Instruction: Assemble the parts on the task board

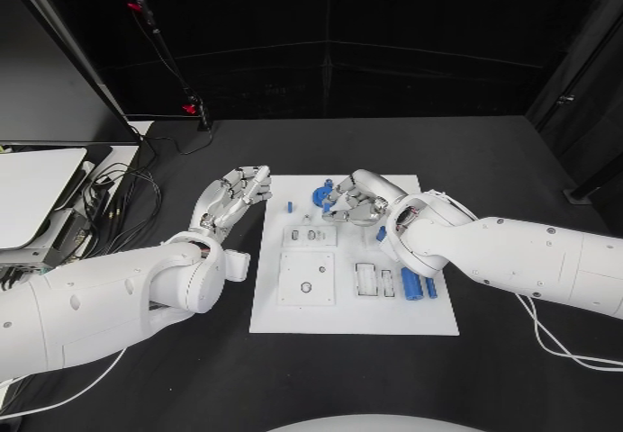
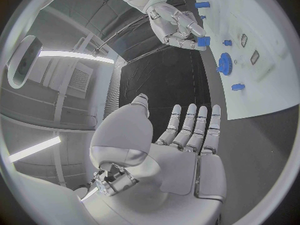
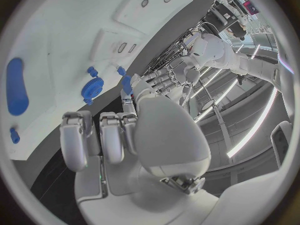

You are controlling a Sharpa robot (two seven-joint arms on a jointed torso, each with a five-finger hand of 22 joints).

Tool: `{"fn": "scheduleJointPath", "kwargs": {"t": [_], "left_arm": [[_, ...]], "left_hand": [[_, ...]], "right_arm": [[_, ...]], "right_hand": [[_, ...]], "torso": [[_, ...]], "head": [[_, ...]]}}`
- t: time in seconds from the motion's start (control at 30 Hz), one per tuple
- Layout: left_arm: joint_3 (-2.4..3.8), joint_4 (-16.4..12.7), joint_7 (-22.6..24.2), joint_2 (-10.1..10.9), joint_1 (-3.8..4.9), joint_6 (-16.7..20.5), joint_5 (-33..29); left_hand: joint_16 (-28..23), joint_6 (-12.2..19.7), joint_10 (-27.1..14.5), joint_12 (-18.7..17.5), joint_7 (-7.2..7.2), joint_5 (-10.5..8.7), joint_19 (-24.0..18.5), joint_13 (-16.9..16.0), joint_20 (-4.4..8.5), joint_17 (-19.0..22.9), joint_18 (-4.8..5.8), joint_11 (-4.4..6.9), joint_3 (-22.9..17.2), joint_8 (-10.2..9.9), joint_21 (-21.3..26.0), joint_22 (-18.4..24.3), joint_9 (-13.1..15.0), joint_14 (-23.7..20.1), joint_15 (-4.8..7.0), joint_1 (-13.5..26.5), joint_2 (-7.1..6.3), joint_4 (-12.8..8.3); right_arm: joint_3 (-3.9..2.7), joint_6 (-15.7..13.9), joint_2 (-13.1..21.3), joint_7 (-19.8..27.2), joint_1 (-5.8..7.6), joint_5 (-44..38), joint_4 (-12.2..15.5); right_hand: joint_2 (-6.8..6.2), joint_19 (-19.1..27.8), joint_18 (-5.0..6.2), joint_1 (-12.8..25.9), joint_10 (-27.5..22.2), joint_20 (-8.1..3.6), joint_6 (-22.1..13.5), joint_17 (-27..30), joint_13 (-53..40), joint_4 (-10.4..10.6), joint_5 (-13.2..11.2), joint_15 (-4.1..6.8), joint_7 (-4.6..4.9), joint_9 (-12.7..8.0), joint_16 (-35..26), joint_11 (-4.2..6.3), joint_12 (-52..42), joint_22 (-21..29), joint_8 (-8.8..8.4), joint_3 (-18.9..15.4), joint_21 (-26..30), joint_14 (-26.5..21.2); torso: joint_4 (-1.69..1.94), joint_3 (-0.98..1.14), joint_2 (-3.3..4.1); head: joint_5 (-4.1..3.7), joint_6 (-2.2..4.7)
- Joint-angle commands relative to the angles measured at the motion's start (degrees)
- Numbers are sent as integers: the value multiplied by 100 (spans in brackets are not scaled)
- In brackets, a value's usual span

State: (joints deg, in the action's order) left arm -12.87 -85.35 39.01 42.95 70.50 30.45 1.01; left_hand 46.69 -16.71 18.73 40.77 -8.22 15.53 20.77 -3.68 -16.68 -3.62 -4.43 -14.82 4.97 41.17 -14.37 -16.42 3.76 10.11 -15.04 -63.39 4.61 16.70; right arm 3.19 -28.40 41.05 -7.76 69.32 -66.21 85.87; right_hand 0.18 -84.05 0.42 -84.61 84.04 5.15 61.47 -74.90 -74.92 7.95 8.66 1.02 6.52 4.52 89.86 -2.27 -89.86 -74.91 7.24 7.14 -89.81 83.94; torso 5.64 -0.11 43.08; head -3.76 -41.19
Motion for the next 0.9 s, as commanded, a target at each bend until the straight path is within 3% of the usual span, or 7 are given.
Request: {"fn": "scheduleJointPath", "kwargs": {"t": [0.03, 0.3, 0.63, 0.9], "left_arm": [[6, -13, 1189, -9, 10, -17, 35], [6, -15, 1186, -12, 10, -16, 35], [6, -12, 1183, -16, 10, -18, 35], [6, -4, 1181, -21, 10, -18, 35]], "left_hand": [[-17, -26, 42, -18, -873, 21, -47, 0, 3, -5, -75, -13, 38, -28, -27, 9, 1, 32, 12, -39, -6, 2], [-17, -26, 42, -18, -873, 21, -47, 0, 3, -5, -75, -13, 38, -28, -27, 9, 1, 32, 12, -39, -6, 2], [-17, -29, 45, -19, -873, 24, -46, 0, 3, -5, -76, -13, 49, -31, -31, 8, 0, 35, 13, -47, -1, 1], [-17, -29, 45, -19, -873, 24, -46, 0, 3, -5, -76, -13, 49, -31, -31, 8, 0, 35, 13, -47, -1, 1]], "right_arm": [[-5, 122, -68, -547, 7, -352, 75], [-3, 179, -215, -793, -21, -539, 96], [-2, 278, -287, -959, -197, -698, 14], [-2, 308, -310, -1000, -259, -879, -21]], "right_hand": [[56, -595, -42, 18, 596, 49, 36, -1510, -1508, -11, 25, -37, -9, 7, 14, -49, -14, -1509, 5, 35, -19, 606], [55, -595, -42, 17, 596, 50, 36, -1510, -1508, -12, 28, -38, -9, 6, 14, -50, -14, -1509, 2, 35, -19, 606], [56, -595, -42, 19, 596, 55, 39, -1510, -1508, -22, 54, -44, -2, 0, 14, -56, -14, -1509, -11, 40, -19, 606], [49, -595, -42, 26, 596, 59, 30, -1510, -1508, -29, 69, -49, 7, -8, 14, -65, -14, -1509, -30, 40, -19, 606]], "torso": [[-1, 0, 2], [-3, -2, 0], [-14, 1, 0], [-14, 1, -2]], "head": [[14, -26], [21, -58], [38, -104], [23, -137]]}}
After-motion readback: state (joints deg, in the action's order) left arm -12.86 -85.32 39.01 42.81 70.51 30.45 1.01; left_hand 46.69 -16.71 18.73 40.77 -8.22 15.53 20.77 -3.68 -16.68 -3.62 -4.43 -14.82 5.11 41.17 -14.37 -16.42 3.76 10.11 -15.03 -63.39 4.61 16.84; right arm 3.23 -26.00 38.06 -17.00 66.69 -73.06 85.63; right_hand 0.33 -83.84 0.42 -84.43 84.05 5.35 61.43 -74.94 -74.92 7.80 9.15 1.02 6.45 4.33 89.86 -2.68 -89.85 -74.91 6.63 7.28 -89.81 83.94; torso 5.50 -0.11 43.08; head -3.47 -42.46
